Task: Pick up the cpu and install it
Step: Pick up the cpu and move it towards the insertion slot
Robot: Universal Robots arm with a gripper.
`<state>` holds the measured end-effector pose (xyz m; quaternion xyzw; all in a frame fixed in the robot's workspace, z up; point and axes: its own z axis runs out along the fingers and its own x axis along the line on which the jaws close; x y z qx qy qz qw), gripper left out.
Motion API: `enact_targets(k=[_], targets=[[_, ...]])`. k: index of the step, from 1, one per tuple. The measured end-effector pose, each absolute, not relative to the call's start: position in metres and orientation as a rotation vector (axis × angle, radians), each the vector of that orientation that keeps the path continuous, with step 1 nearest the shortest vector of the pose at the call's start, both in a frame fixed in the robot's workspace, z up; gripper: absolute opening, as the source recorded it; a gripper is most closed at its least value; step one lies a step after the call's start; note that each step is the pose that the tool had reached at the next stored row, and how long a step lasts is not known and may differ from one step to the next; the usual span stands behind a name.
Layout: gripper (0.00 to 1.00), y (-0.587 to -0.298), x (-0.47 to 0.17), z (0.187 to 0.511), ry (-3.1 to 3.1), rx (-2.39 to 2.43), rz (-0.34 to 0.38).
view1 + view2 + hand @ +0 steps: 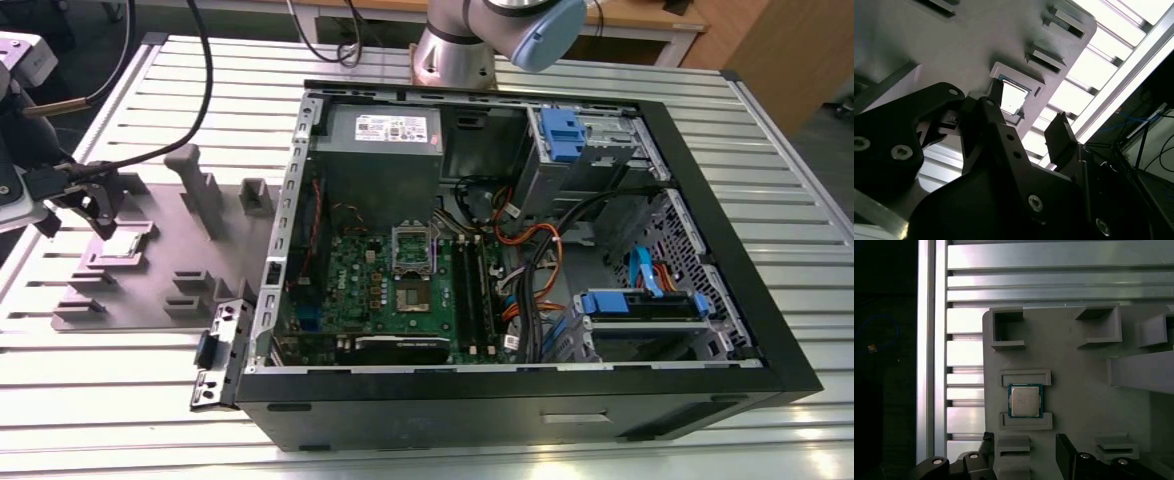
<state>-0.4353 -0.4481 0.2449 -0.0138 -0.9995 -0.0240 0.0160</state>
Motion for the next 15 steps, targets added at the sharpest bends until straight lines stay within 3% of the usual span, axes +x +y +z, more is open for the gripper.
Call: enact_targets(k=[15], targets=[[0.6,-0.441,-0.4351,0.2443,-3.108,-0.014,-0.074]])
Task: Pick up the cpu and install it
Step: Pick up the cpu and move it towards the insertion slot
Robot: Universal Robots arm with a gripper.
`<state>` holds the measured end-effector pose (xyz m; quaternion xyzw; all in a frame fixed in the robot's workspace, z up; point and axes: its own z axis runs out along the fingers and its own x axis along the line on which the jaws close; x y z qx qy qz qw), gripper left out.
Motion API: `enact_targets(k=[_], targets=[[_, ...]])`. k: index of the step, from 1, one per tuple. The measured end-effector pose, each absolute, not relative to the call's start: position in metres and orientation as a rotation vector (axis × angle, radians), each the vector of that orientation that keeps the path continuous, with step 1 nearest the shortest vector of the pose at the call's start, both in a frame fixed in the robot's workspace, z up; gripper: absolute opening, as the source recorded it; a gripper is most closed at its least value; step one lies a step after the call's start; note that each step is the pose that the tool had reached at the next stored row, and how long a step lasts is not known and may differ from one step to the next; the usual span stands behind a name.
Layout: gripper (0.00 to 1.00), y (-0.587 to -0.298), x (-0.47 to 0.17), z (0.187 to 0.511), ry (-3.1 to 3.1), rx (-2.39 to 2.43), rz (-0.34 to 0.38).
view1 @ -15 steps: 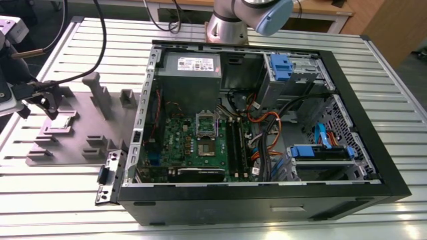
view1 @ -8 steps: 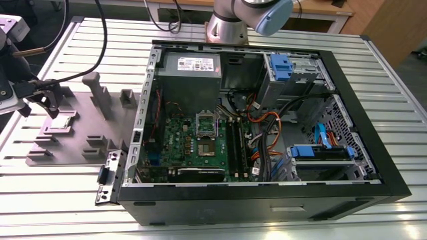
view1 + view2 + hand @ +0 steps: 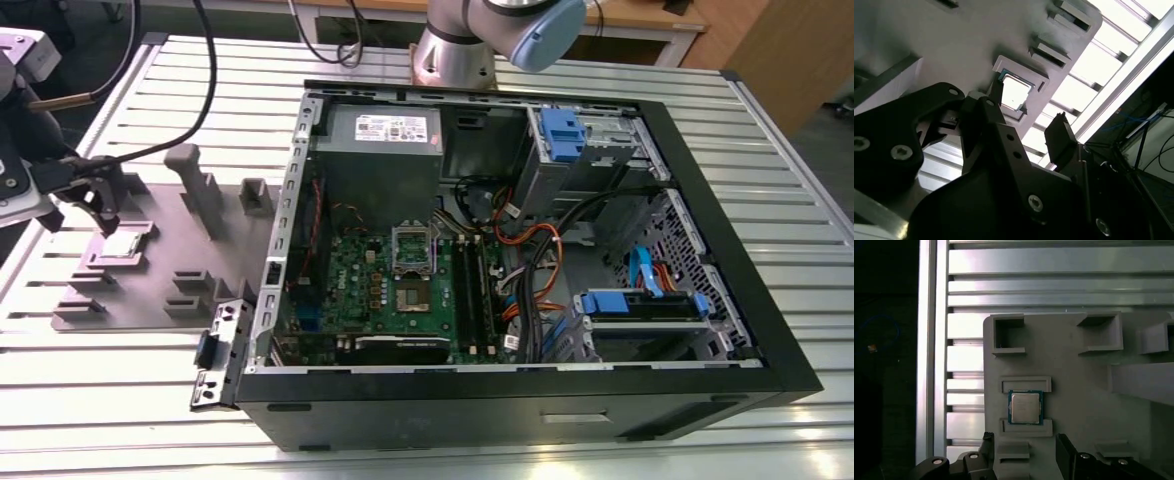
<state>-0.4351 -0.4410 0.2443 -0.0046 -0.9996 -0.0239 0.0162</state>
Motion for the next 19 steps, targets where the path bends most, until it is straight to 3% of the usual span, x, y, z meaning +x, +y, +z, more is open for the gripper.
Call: enact_targets(k=[19], targets=[[0.6,-0.429,-0.435,0.228,-3.108,-0.008,-0.074]])
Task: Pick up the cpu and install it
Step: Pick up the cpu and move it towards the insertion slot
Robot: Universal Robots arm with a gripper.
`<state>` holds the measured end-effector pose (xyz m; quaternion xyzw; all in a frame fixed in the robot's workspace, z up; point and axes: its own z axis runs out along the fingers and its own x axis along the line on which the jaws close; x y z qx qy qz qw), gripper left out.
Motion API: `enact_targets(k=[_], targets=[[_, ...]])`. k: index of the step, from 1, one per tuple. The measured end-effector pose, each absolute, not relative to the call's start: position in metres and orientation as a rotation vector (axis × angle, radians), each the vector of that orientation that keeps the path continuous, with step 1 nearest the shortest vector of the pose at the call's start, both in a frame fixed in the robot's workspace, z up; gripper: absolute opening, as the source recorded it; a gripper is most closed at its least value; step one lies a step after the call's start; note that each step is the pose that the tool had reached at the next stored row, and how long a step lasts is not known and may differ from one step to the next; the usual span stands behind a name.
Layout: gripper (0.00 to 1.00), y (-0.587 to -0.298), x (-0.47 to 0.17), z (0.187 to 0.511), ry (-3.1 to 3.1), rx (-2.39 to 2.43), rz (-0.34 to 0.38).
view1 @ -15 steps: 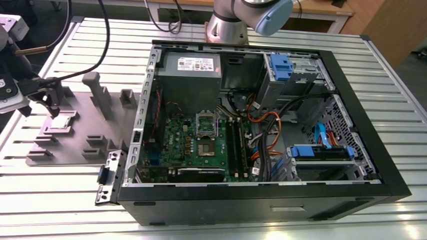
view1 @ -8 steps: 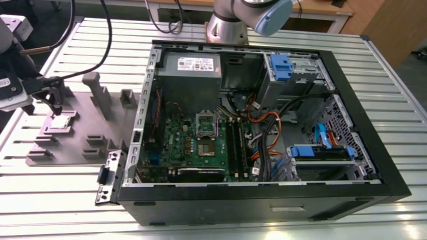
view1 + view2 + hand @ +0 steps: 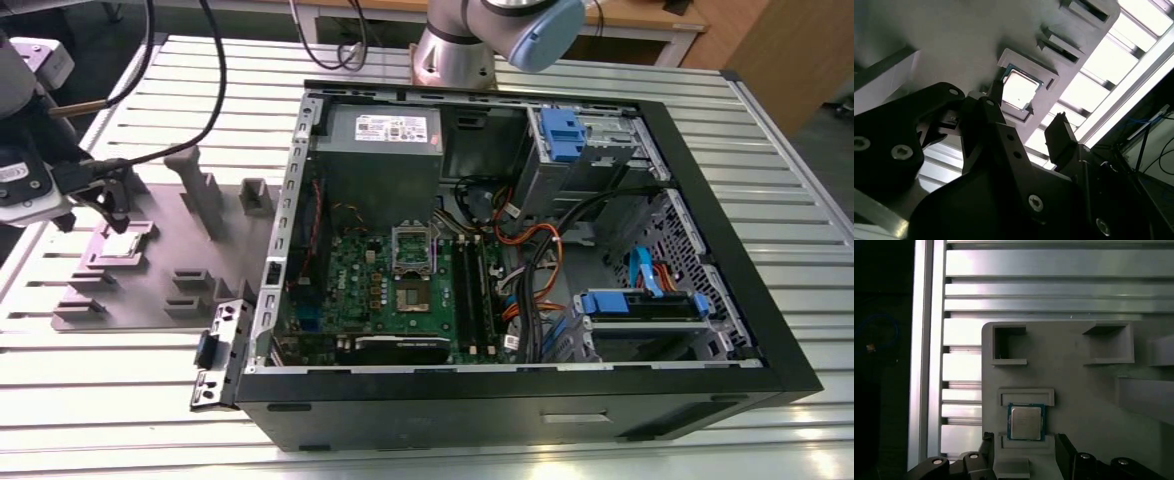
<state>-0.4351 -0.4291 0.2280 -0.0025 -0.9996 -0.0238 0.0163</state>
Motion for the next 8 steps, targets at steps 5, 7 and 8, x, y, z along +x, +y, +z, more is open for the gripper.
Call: enact_targets(k=[5,7,8], targets=[[0.6,-0.4274,-0.4346,0.2237,-3.108,-0.016,-0.074],[0.6,-0.4261,-0.4345,0.2223,-3.108,-0.016,-0.074],[0.6,-0.4259,-0.4344,0.2221,-3.108,-0.016,-0.074]])
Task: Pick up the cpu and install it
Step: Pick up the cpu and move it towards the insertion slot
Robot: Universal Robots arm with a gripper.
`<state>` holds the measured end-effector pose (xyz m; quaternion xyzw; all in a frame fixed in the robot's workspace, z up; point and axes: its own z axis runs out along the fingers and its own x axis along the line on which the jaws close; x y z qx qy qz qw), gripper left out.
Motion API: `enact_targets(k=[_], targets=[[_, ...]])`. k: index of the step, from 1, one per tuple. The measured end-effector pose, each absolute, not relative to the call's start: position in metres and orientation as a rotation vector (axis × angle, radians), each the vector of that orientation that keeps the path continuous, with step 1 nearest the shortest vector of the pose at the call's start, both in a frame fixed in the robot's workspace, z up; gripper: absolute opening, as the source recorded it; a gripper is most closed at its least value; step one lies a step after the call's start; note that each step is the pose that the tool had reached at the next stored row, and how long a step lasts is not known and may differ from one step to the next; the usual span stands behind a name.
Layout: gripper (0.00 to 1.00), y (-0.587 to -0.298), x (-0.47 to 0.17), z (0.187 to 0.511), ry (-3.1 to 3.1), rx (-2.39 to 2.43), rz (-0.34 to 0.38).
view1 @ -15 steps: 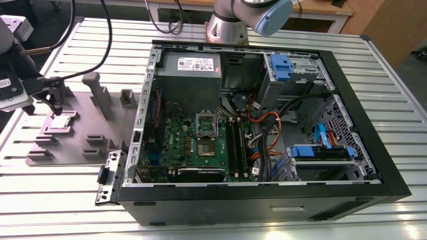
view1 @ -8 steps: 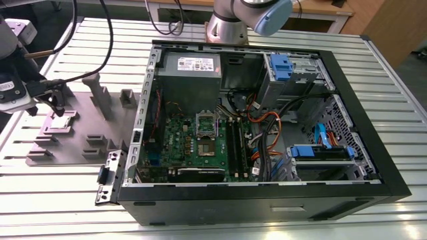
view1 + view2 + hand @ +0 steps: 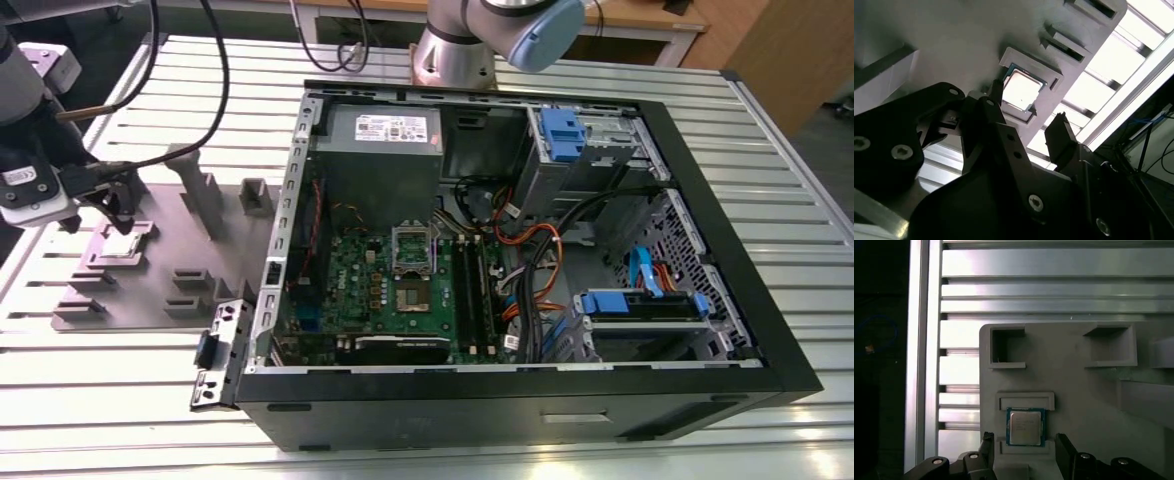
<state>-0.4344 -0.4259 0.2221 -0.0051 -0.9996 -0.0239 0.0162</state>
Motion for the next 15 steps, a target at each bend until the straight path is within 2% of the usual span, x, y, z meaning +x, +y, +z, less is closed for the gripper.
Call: enact_targets(k=[15], targets=[[0.6,-0.425,-0.434,0.212,-3.108,-0.016,-0.074]])
